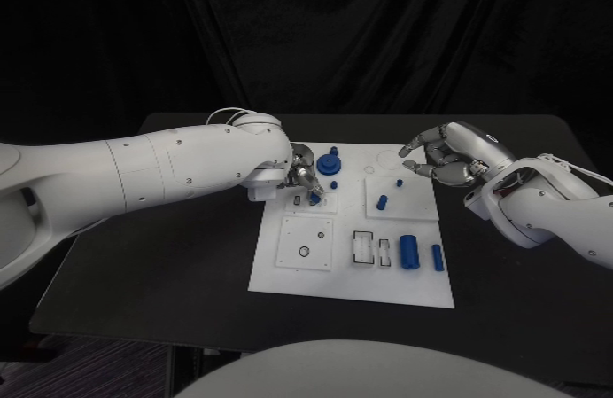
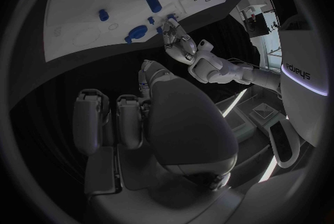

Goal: Assemble the parts on the task board

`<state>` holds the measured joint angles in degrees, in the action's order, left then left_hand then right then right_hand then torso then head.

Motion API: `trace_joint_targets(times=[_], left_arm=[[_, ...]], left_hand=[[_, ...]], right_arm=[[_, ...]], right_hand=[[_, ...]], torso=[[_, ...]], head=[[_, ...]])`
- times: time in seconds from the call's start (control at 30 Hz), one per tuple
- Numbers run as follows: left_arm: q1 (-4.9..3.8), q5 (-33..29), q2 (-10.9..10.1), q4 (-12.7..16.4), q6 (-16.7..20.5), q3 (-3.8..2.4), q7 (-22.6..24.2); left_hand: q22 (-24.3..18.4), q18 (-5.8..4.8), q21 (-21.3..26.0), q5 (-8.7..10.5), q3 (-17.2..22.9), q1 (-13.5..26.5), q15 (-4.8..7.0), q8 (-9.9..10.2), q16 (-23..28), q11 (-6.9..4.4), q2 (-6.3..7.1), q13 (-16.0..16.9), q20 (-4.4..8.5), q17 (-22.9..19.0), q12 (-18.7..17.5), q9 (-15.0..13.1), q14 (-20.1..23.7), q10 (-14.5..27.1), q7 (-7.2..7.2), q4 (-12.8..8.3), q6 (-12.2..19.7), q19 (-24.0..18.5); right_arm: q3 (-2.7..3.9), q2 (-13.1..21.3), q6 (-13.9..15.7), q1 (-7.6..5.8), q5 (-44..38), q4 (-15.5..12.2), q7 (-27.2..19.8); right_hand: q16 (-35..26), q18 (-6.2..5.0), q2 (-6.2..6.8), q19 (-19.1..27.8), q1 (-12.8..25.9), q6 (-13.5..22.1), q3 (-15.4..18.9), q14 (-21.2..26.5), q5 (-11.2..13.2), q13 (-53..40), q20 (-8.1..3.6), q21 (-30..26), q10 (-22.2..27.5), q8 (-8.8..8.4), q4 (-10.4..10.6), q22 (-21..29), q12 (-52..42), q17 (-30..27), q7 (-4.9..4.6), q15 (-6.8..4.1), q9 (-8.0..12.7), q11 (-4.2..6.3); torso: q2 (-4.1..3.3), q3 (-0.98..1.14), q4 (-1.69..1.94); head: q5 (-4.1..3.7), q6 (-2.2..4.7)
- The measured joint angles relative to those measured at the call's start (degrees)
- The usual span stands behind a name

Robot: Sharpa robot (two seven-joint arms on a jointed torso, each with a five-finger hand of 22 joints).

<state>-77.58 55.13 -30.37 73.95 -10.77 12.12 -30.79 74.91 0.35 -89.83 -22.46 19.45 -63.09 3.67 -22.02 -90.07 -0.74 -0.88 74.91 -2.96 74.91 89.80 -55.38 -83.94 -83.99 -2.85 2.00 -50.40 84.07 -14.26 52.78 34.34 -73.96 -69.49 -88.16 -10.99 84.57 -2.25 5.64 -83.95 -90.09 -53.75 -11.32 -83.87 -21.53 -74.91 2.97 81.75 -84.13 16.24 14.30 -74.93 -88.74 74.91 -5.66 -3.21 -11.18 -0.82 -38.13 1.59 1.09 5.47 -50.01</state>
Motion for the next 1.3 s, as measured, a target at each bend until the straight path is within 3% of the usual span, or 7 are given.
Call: trace_joint_targets(times=[0.13, 0.47, 1.3], left_arm=[[0.0, 0.0, -0.32, 0.25, 0.67, 0.0, -0.21], [0.0, 0.01, -0.86, 0.63, 1.62, 0.0, -0.96], [0.3, 0.01, -1.89, 1.82, 1.67, -0.13, -2.96]], left_hand=[[0.0, 0.0, 0.0, 1.83, 0.98, 1.24, 0.0, 0.18, 0.0, 0.0, 0.3, 0.0, 0.0, 0.0, 0.0, -1.06, 0.0, 0.0, -0.12, 0.13, -0.28, 0.0], [0.0, 0.0, 0.0, 3.36, 1.63, 2.55, 0.0, 0.67, 0.0, 0.0, 0.12, 0.0, 0.0, 0.0, 0.0, -1.52, 0.0, 0.0, -0.12, 0.47, -0.28, 0.0], [0.0, 0.0, 0.0, 3.61, 2.0, 3.03, 0.0, 0.95, 0.0, 0.0, -0.28, 0.0, 0.0, 0.0, 0.0, -1.8, 0.0, 0.0, -0.13, 0.84, -0.28, 0.0]], right_arm=[[0.0, 0.01, -0.12, 0.04, 0.0, 0.05, 0.05], [0.0, 0.02, -0.45, 0.11, 0.0, 0.11, 0.19], [0.0, 0.18, -1.83, 0.13, 0.0, 0.08, 1.33]], right_hand=[[0.0, 0.0, 0.0, 0.0, 0.0, 0.0, 0.0, 0.0, 0.0, 0.0, 0.0, 0.0, 0.0, 0.0, 0.0, 0.0, 0.0, 0.0, 0.0, 0.0, 0.0, 0.0], [-0.23, 0.0, 0.0, 0.0, 0.0, 0.0, 0.0, 0.0, 0.0, 0.0, 0.0, 0.0, 0.21, -0.22, 0.0, 0.01, 0.0, 0.0, 0.0, 0.0, 0.07, -0.21], [-0.23, 0.0, 0.0, 0.0, 0.0, 0.0, -0.16, 0.0, 0.0, 0.0, 0.0, 0.0, 0.21, -0.22, -0.16, 0.02, 0.67, 0.0, 0.0, 0.0, 0.07, -0.21]], torso=[[-0.01, 0.0, 0.0], [-0.03, -0.02, 0.0], [-0.07, -0.04, -0.04]], head=[[0.15, 0.0], [0.44, 0.0], [0.66, 0.0]])
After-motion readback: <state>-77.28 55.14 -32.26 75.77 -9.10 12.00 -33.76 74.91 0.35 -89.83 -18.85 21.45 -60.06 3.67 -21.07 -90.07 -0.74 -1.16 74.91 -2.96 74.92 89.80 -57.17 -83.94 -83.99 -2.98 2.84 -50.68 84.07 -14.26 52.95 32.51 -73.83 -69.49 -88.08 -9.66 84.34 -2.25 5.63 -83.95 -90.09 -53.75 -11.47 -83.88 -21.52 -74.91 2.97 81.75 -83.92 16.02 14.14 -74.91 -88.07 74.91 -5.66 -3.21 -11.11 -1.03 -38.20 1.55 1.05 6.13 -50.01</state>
